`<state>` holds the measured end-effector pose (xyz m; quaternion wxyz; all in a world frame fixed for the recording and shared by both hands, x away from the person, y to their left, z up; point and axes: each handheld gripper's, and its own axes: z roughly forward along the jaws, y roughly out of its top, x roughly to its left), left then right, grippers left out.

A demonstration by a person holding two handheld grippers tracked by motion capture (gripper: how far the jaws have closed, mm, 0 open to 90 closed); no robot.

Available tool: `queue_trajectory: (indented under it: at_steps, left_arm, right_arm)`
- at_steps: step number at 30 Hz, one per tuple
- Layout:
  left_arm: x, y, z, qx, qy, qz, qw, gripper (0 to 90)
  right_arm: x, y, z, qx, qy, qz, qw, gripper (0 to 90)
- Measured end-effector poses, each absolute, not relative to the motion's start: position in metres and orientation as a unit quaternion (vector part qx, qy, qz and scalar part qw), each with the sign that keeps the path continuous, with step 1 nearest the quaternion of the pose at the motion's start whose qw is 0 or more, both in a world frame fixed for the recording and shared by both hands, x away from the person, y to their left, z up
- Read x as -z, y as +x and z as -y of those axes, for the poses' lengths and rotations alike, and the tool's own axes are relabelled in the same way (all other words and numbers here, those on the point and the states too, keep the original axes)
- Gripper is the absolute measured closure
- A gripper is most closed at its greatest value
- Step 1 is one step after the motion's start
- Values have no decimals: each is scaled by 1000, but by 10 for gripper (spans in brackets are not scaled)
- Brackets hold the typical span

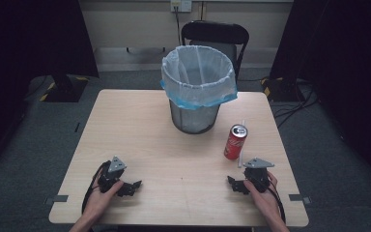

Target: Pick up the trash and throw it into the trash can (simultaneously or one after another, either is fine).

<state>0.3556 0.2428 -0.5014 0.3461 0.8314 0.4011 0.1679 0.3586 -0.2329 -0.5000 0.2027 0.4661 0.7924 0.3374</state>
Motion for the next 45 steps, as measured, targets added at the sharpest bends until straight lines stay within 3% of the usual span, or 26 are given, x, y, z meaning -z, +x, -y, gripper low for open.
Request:
queue_trajectory:
  at_steps: [8, 11, 27, 45]
  left_arm:
    - [501, 357, -244, -167, 834, -397, 346, 0]
    - [501, 357, -244, -167, 834, -396, 346, 0]
    - [501, 359, -244, -165, 835, -394, 347, 0]
    - [501, 359, -244, -165, 835, -394, 348, 0]
  right_arm:
    - [500, 359, 233, -337, 467, -792, 203, 82]
    - [498, 357, 232, -340, 462, -794, 201, 135]
    - [476, 358, 236, -371, 451, -787, 198, 140]
    - [450, 412, 233, -397, 421, -786, 217, 165]
